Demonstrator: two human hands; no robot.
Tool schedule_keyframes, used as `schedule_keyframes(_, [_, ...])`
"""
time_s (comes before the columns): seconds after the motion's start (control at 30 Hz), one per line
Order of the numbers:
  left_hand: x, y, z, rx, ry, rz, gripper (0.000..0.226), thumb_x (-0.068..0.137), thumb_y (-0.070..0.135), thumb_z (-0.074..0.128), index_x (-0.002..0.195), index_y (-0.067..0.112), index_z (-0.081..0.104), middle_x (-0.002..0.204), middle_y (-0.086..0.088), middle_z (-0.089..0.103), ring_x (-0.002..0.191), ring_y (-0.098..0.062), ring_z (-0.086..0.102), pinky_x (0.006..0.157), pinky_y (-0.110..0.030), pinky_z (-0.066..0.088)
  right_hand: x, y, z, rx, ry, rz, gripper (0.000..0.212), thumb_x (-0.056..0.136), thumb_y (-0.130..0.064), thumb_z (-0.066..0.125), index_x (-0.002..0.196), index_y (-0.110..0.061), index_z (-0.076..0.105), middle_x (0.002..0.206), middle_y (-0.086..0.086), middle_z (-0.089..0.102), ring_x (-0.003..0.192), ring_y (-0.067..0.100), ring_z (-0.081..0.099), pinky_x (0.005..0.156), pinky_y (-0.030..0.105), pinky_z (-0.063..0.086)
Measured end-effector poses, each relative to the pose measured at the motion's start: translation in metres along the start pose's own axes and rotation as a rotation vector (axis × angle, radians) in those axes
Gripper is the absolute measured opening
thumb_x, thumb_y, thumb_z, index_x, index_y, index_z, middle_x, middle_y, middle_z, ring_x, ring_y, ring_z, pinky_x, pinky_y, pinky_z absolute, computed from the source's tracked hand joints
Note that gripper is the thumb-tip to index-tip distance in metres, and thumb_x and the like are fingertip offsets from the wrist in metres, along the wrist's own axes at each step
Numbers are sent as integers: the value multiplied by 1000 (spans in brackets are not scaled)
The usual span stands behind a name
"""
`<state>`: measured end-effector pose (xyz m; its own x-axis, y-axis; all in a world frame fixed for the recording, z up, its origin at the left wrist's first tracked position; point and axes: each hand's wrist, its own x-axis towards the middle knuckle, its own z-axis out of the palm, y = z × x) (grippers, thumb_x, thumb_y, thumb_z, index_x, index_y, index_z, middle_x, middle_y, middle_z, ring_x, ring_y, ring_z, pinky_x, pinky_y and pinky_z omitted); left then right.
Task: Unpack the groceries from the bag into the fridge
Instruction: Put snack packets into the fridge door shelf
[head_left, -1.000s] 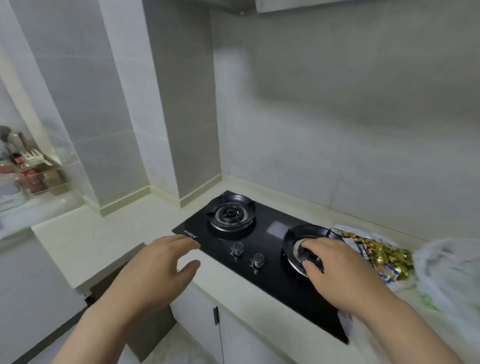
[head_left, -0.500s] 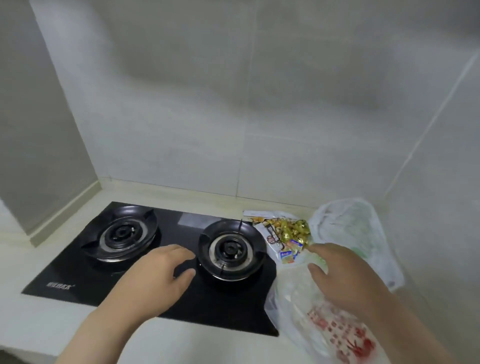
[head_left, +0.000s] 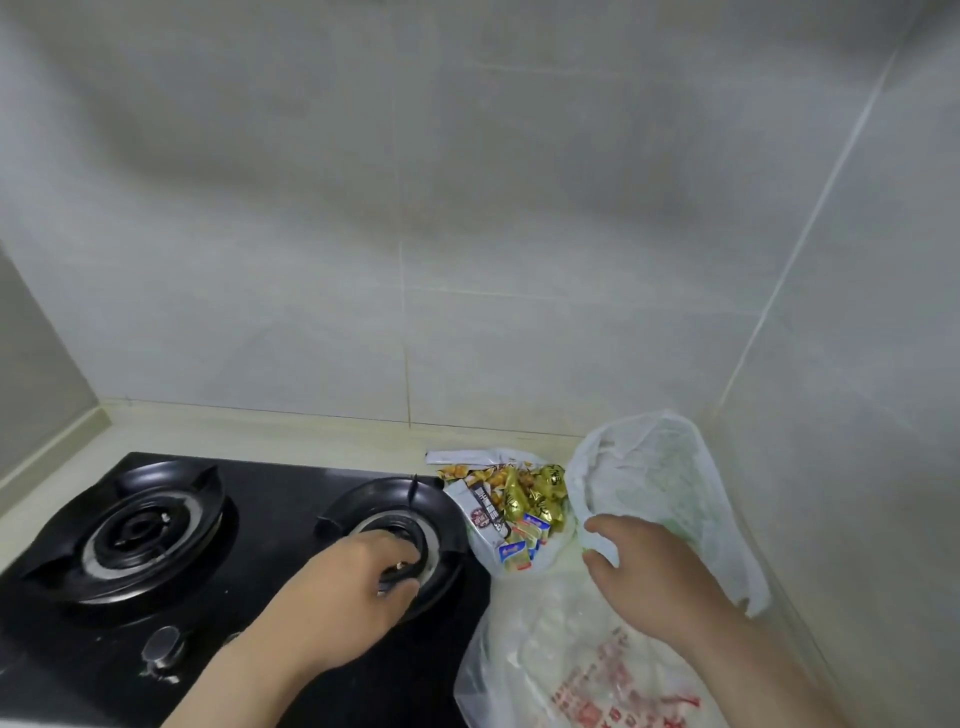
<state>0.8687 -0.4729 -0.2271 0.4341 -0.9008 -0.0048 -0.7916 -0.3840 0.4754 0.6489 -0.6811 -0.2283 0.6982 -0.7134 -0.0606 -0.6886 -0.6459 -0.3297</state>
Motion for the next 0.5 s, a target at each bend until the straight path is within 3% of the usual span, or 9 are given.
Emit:
schedule_keyframes(0.23, [58,4,47,-160,-80,-148,18,87,35,59,94,20,67,94,3,69,88,-10,63,82,-30,52,69,31,26,102,-113,-68,42,97,-40,50,137,-28,53,135,-9,58,122,11,54,94,24,43])
schedule_keyframes(0.4, [87,-4,78,-272,-114,-240,18,88,32,63,105,29,68,100,14,70,95,4,62,89,-20,50,111,47,54,165,-205,-80,24,92,-42,51,109,-30,63,111,-12,66,99,11,62,77,29,50])
schedule_keyframes(0.5, [105,-13,88,-262,-133,-273,15,84,38,61,96,30,66,83,17,65,80,4,59,77,-18,47,134,50,68,214,-259,-89,14,91,-35,52,82,-25,56,83,-8,60,77,11,55,66,29,40])
